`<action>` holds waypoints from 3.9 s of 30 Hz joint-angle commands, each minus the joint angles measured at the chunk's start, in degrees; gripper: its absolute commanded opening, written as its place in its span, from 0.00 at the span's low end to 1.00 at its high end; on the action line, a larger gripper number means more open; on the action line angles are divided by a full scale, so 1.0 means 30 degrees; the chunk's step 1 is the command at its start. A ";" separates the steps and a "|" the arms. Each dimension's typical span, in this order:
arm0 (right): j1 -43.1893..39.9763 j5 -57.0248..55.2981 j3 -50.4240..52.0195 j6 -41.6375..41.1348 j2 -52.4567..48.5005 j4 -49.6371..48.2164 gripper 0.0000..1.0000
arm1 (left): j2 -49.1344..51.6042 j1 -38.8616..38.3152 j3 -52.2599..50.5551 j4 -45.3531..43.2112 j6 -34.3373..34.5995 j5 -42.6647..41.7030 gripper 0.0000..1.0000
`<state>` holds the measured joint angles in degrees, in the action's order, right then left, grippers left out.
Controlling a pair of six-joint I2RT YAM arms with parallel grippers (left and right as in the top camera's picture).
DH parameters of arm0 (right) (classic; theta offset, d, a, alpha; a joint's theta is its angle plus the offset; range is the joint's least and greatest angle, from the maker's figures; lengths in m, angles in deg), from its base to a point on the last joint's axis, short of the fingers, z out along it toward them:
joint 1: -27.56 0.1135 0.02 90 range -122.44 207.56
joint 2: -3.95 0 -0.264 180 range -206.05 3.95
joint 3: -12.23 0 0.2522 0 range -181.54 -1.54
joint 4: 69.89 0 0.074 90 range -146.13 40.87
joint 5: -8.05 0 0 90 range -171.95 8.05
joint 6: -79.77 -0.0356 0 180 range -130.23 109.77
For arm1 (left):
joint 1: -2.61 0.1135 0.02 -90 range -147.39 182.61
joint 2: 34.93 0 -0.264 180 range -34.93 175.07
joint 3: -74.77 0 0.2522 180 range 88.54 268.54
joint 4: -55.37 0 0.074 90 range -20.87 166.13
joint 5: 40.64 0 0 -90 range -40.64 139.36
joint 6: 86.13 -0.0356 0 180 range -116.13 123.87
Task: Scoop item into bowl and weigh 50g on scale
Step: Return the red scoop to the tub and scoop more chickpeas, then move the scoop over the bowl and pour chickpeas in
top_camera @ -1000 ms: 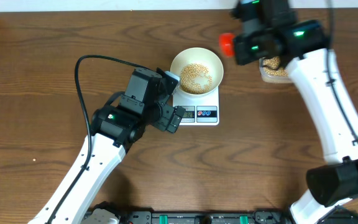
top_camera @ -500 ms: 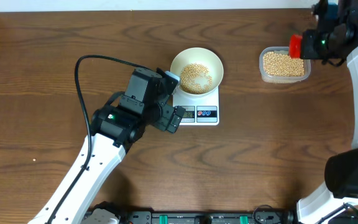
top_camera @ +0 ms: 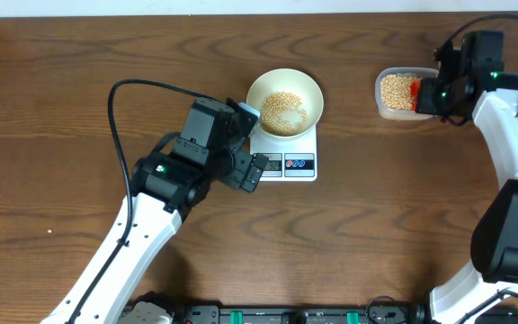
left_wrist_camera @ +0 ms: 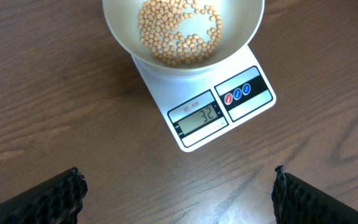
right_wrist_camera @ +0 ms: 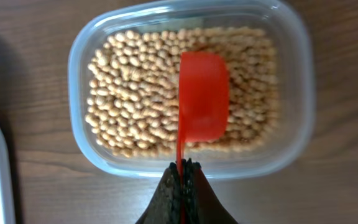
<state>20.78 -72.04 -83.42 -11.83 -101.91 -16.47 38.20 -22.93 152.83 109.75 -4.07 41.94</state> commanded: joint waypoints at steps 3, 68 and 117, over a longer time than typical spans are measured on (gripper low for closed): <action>-0.0102 0.1945 0.1843 -0.1472 -0.0117 -0.0874 0.01 | -0.0044 0.0066 -0.0073 0.0029 -0.0197 -0.0102 0.97; 0.3687 1.4214 -0.0284 -0.4306 0.1333 -0.3009 0.02 | -0.0044 0.0066 -0.0073 0.0029 -0.0197 -0.0102 0.97; 0.9333 0.3089 -0.0517 0.0860 0.1341 -0.2827 0.01 | -0.0044 0.0066 -0.0073 0.0029 -0.0197 -0.0102 0.97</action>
<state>48.38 -62.49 -83.25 -10.57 -99.57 -25.06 38.20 -22.93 152.83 109.75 -4.09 41.94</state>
